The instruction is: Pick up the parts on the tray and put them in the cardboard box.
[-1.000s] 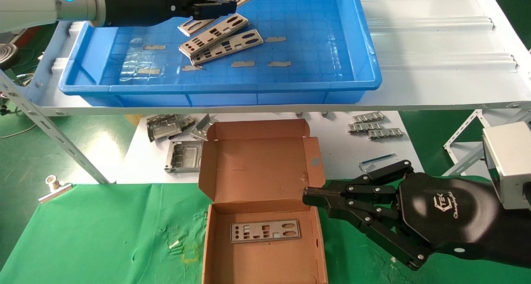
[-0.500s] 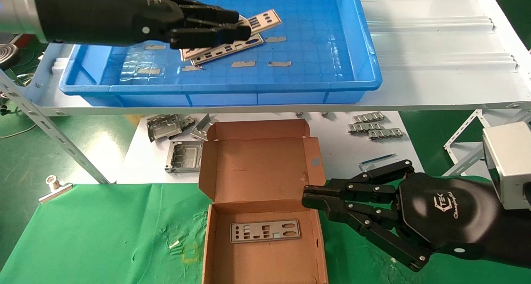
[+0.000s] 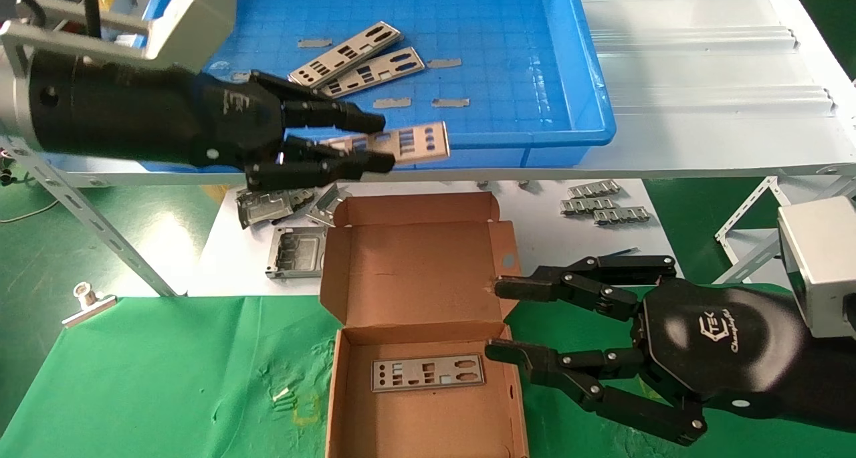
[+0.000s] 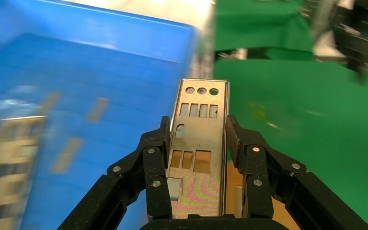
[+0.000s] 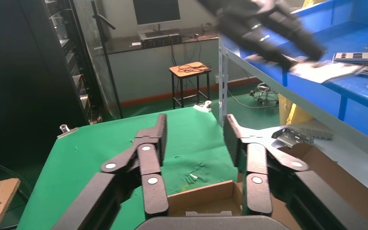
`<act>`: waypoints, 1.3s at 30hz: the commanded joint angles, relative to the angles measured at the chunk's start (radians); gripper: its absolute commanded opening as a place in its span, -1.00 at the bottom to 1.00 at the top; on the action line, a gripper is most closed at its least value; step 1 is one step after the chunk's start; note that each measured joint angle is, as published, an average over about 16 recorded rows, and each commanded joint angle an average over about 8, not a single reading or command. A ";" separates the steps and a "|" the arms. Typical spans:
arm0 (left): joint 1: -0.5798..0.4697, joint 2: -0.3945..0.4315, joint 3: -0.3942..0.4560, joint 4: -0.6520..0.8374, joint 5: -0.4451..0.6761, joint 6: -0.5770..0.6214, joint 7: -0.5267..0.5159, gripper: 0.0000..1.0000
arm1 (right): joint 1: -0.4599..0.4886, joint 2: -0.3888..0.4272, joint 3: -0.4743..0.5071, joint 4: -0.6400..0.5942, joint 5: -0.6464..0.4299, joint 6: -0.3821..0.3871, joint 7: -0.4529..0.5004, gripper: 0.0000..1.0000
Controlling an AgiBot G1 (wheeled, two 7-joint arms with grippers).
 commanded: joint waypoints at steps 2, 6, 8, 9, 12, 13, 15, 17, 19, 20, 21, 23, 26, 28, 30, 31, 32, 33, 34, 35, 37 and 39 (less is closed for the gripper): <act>0.059 -0.058 0.058 -0.150 -0.073 -0.004 -0.029 -1.00 | 0.000 0.000 0.000 0.000 0.000 0.000 0.000 1.00; 0.119 -0.090 0.114 -0.232 -0.125 -0.019 -0.040 -1.00 | 0.000 0.000 0.000 0.000 0.000 0.000 0.000 1.00; 0.142 -0.088 0.133 -0.238 -0.135 -0.026 -0.038 -1.00 | 0.000 0.000 0.000 0.000 0.000 0.000 0.000 1.00; 0.152 -0.084 0.141 -0.236 -0.138 -0.028 -0.035 -1.00 | 0.000 0.000 0.000 0.000 0.000 0.000 0.000 1.00; 0.176 -0.066 0.162 -0.216 -0.139 -0.035 -0.026 -1.00 | 0.000 0.000 0.000 0.000 0.000 0.000 0.000 1.00; 0.183 -0.058 0.170 -0.206 -0.137 -0.038 -0.022 -1.00 | 0.000 0.000 0.000 0.000 0.000 0.000 0.000 1.00; 0.196 -0.040 0.184 -0.185 -0.129 -0.044 -0.014 -1.00 | 0.000 0.000 0.000 0.000 0.000 0.000 0.000 1.00; 0.211 -0.020 0.197 -0.165 -0.117 -0.055 0.002 -1.00 | 0.000 0.000 0.000 0.000 0.000 0.000 0.000 1.00; 0.230 0.002 0.207 -0.148 -0.105 -0.073 0.024 -1.00 | 0.000 0.000 0.000 0.000 0.000 0.000 0.000 1.00; 0.241 0.012 0.212 -0.140 -0.098 -0.085 0.037 -1.00 | 0.000 0.000 0.000 0.000 0.000 0.000 0.000 1.00; 0.254 0.023 0.215 -0.133 -0.092 -0.099 0.051 -1.00 | 0.000 0.000 0.000 0.000 0.000 0.000 0.000 1.00; 0.282 0.045 0.219 -0.122 -0.082 -0.136 0.084 -1.00 | 0.000 0.000 0.000 0.000 0.000 0.000 0.000 1.00; 0.334 0.077 0.219 -0.108 -0.074 -0.206 0.131 -1.00 | 0.000 0.000 0.000 0.000 0.000 0.000 0.000 1.00; 0.372 0.098 0.217 -0.103 -0.070 -0.260 0.165 -1.00 | 0.000 0.000 0.000 0.000 0.000 0.000 0.000 1.00; 0.410 0.119 0.214 -0.097 -0.069 -0.311 0.190 -1.00 | 0.000 0.000 0.000 0.000 0.000 0.000 0.000 1.00; 0.427 0.129 0.214 -0.095 -0.067 -0.335 0.202 -1.00 | 0.000 0.000 0.000 0.000 0.000 0.000 0.000 1.00; 0.442 0.139 0.215 -0.094 -0.064 -0.356 0.213 -1.00 | 0.000 0.000 0.000 0.000 0.000 0.000 0.000 1.00; 0.457 0.147 0.215 -0.092 -0.061 -0.376 0.224 -1.00 | 0.000 0.000 0.000 0.000 0.000 0.000 0.000 1.00; 0.470 0.155 0.216 -0.090 -0.058 -0.394 0.233 -1.00 | 0.000 0.000 0.000 0.000 0.000 0.000 0.000 1.00; 0.481 0.163 0.218 -0.087 -0.054 -0.411 0.240 -1.00 | 0.000 0.000 0.000 0.000 0.000 0.000 0.000 1.00; 0.498 0.175 0.221 -0.083 -0.045 -0.440 0.252 -1.00 | 0.000 0.000 0.000 0.000 0.000 0.000 0.000 1.00; 0.509 0.184 0.223 -0.080 -0.038 -0.462 0.261 -1.00 | 0.000 0.000 0.000 0.000 0.000 0.000 0.000 1.00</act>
